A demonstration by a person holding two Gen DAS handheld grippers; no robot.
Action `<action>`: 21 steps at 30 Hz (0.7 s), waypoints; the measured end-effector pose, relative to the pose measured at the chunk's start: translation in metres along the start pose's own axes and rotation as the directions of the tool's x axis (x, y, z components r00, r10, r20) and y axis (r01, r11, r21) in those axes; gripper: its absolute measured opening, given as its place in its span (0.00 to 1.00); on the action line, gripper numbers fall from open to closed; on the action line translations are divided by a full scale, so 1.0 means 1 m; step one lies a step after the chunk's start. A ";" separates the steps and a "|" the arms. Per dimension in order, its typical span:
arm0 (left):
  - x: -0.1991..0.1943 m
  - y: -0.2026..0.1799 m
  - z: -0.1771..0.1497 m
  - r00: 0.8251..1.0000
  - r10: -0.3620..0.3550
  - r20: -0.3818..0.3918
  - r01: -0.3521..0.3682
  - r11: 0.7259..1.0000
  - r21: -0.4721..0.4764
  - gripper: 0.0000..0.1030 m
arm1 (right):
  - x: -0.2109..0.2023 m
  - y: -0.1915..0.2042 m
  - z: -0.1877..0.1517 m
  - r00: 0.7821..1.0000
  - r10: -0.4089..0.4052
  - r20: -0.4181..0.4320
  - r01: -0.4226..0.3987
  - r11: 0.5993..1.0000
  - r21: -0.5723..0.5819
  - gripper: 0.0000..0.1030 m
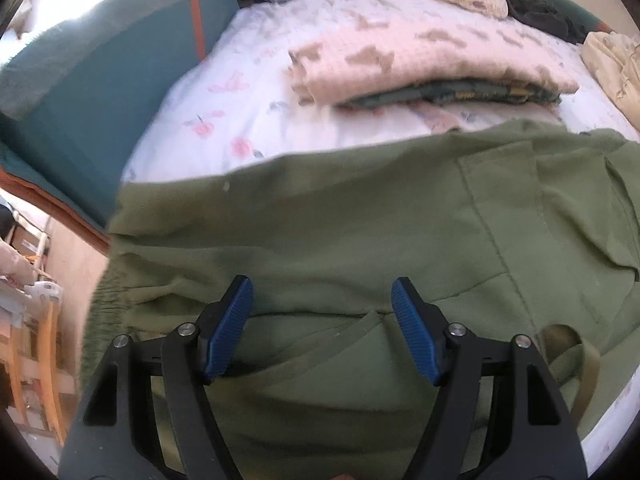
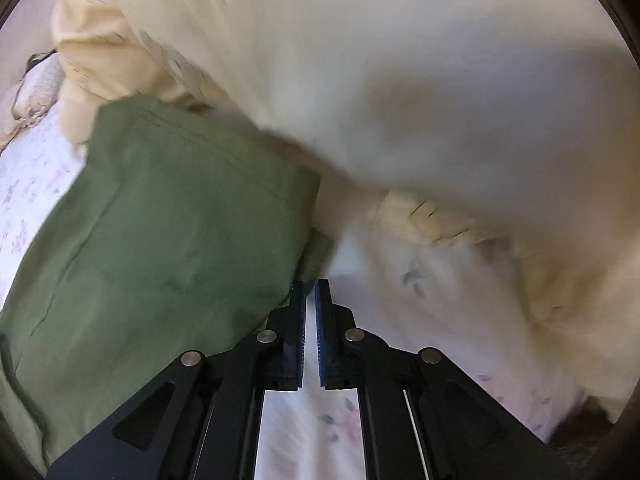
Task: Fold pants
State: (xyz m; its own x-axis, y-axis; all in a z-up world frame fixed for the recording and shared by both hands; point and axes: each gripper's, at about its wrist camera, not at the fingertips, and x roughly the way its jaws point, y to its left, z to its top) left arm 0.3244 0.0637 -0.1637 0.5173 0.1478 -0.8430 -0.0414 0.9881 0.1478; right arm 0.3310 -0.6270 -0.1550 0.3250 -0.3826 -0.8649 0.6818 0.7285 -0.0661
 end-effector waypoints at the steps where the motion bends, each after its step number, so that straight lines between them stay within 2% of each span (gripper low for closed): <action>1: -0.007 -0.002 0.000 0.999 -0.013 0.031 0.012 1.000 0.004 0.67 | -0.016 0.006 -0.003 0.999 0.006 0.053 -0.006 1.000 -0.007 0.08; 2: -0.014 -0.006 -0.003 0.998 -0.028 0.060 0.027 0.999 0.018 0.67 | -0.028 0.013 -0.006 0.995 0.045 0.090 -0.044 0.999 -0.015 0.08; 3: -0.021 -0.013 -0.006 0.995 -0.046 0.084 0.043 0.998 0.035 0.67 | -0.040 0.025 -0.011 0.986 0.124 0.115 -0.120 0.992 -0.041 0.08; 4: -0.027 -0.020 -0.010 0.993 -0.064 0.098 0.059 0.997 0.053 0.67 | -0.046 0.042 -0.017 0.964 0.246 0.097 -0.238 0.967 -0.089 0.08; 5: -0.032 -0.028 -0.014 0.991 -0.091 0.103 0.082 0.993 0.085 0.67 | -0.047 0.071 -0.030 0.879 0.477 -0.027 -0.474 0.864 -0.167 0.08; 6: -0.037 -0.038 -0.021 0.987 -0.128 0.093 0.116 0.985 0.126 0.67 | -0.048 0.094 -0.044 0.799 0.588 -0.128 -0.601 0.770 -0.212 0.08; 7: -0.040 -0.045 -0.028 0.986 -0.150 0.076 0.138 0.979 0.148 0.67 | -0.055 0.118 -0.062 0.759 0.626 -0.176 -0.648 0.704 -0.291 0.05; 8: -0.041 -0.050 -0.034 0.985 -0.164 0.061 0.153 0.975 0.163 0.67 | -0.067 0.146 -0.088 0.761 0.620 -0.191 -0.634 0.647 -0.423 0.07; 9: -0.040 -0.055 -0.042 0.983 -0.177 0.043 0.166 0.968 0.187 0.67 | -0.071 0.161 -0.101 0.751 0.625 -0.214 -0.638 0.602 -0.480 0.08; 10: -0.035 -0.060 -0.049 0.987 -0.157 0.024 0.148 0.966 0.214 0.67 | -0.069 0.176 -0.112 0.739 0.624 -0.256 -0.652 0.565 -0.505 0.06; 11: -0.030 -0.063 -0.052 0.991 -0.132 0.008 0.127 0.965 0.227 0.67 | -0.063 0.184 -0.124 0.742 0.602 -0.295 -0.653 0.551 -0.519 0.05; 12: -0.018 -0.063 -0.057 0.995 -0.096 -0.027 0.099 0.968 0.232 0.68 | -0.056 0.185 -0.137 0.774 0.558 -0.298 -0.617 0.559 -0.554 0.05; 13: -0.006 -0.060 -0.060 0.993 -0.086 -0.077 0.101 0.970 0.221 0.69 | -0.050 0.183 -0.144 0.809 0.522 -0.269 -0.567 0.576 -0.588 0.00; 14: -0.004 -0.056 -0.061 0.991 -0.105 -0.080 0.119 0.972 0.204 0.69 | -0.049 0.170 -0.149 0.810 0.530 -0.251 -0.565 0.589 -0.578 0.00; 15: -0.005 -0.052 -0.060 0.991 -0.108 -0.073 0.121 0.972 0.202 0.69 | -0.045 0.158 -0.138 0.837 0.508 -0.203 -0.525 0.640 -0.561 0.00; 17: -0.006 -0.044 -0.059 0.992 -0.092 -0.086 0.107 0.975 0.193 0.69 | -0.031 0.130 -0.111 0.907 0.412 -0.087 -0.397 0.765 -0.507 0.00; 19: -0.008 -0.030 -0.060 0.993 -0.045 -0.109 0.064 0.981 0.183 0.69 | -0.018 0.098 -0.093 0.938 0.343 -0.054 -0.331 0.836 -0.438 0.00; 21: -0.015 -0.015 -0.068 0.992 0.021 -0.120 0.009 0.969 0.246 0.69 | -0.007 0.084 -0.078 0.952 0.299 -0.069 -0.302 0.872 -0.386 0.00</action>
State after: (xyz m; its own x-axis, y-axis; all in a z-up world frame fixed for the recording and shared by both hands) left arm 0.2586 0.0497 -0.1884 0.4096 0.1726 -0.8958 0.1750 0.9488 0.2629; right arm 0.3347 -0.5191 -0.1933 0.4678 -0.1069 -0.8773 0.2429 0.9700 0.0113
